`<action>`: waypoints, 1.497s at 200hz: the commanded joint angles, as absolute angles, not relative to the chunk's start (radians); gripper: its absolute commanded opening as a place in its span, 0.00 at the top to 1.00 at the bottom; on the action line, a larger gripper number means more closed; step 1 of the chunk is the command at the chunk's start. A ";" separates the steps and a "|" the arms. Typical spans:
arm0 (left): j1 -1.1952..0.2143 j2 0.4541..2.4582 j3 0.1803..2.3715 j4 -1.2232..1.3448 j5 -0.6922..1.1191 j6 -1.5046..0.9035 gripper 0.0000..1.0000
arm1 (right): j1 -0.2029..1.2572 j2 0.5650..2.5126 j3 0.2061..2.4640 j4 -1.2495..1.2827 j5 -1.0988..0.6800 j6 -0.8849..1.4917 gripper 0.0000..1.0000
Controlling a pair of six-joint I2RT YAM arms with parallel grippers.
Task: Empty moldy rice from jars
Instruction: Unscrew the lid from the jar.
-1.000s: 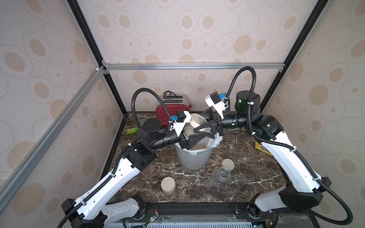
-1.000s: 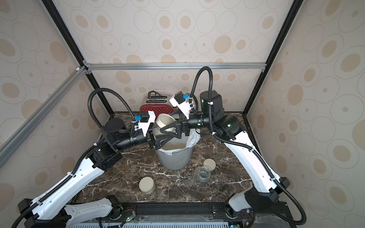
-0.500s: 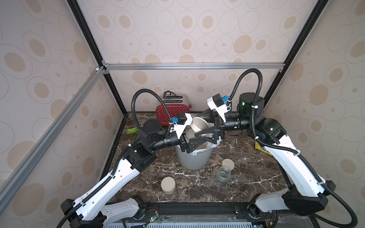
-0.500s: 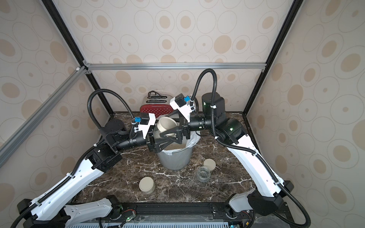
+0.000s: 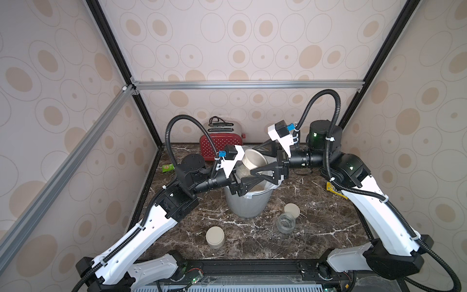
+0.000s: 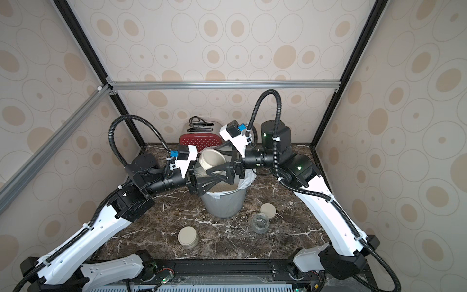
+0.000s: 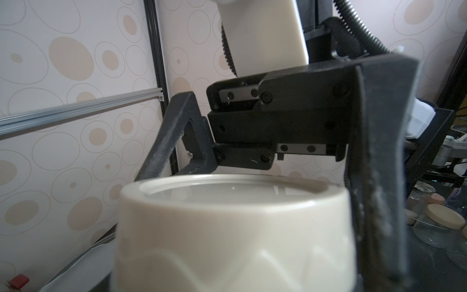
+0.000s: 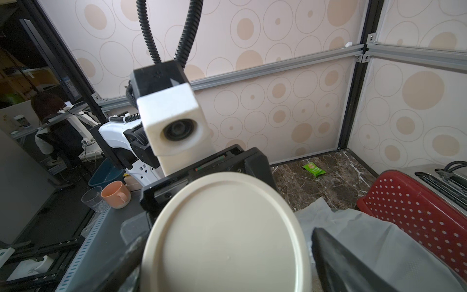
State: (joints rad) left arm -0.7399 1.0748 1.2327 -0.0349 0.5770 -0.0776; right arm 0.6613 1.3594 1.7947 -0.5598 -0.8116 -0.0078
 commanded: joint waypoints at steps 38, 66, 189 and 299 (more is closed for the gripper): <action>-0.743 1.047 1.246 0.007 0.556 -0.034 0.58 | 0.664 1.315 1.803 -0.562 -0.801 0.025 0.01; -0.743 1.046 1.244 0.000 0.546 -0.025 0.58 | 0.665 1.309 1.809 -0.555 -0.681 0.125 0.01; -0.743 1.057 1.246 -0.021 0.520 0.003 0.58 | 0.711 1.263 1.811 -0.654 -0.393 0.410 0.01; -0.743 1.052 1.240 -0.026 0.515 0.005 0.57 | 0.790 1.329 1.845 -0.680 -0.406 0.397 0.01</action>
